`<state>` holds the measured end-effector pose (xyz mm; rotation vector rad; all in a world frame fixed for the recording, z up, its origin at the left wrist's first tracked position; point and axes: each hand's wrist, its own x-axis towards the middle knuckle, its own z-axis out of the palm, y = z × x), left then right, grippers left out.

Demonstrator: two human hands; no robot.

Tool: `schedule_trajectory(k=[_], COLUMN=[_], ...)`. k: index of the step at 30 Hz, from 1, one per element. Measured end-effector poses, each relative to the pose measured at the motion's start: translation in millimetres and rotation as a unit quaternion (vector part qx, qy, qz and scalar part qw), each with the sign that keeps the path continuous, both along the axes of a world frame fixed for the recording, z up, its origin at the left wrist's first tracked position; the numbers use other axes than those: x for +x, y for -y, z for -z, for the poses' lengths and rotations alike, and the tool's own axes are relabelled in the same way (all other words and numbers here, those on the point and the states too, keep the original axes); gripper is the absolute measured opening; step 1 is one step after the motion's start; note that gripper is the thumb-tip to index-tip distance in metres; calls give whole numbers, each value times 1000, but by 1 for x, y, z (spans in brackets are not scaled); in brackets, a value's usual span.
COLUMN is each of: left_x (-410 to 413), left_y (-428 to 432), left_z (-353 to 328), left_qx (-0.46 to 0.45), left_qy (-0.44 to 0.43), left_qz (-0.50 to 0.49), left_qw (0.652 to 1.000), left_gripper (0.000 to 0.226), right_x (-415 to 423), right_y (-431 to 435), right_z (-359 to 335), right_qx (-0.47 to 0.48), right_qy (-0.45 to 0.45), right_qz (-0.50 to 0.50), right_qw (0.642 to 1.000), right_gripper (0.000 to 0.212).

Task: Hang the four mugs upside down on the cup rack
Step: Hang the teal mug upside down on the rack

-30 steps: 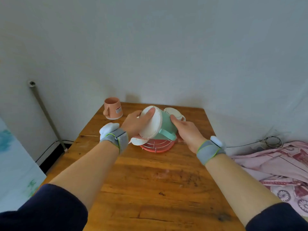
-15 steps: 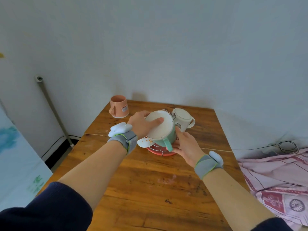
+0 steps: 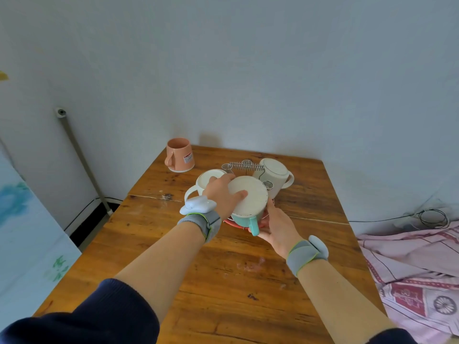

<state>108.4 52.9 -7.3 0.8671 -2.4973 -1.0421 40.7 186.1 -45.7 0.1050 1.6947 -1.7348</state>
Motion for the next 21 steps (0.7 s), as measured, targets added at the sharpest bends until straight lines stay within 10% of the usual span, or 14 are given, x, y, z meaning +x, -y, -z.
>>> schedule_trajectory(k=[12, 18, 21], left_x=[5, 11, 12], left_y=[-1, -1, 2], left_z=[6, 6, 3], left_qx=[-10, 27, 15], left_qy=[18, 14, 24], left_qz=[10, 16, 26], left_qw=[1000, 999, 999], left_gripper=[58, 61, 58], right_x=[0, 1, -6], right_y=[-1, -4, -5], right_z=[0, -14, -26], right_qx=[4, 137, 254], right_qy=[29, -143, -340], right_qz=[-36, -100, -103], right_qw=[999, 975, 900], right_gripper=[51, 37, 42])
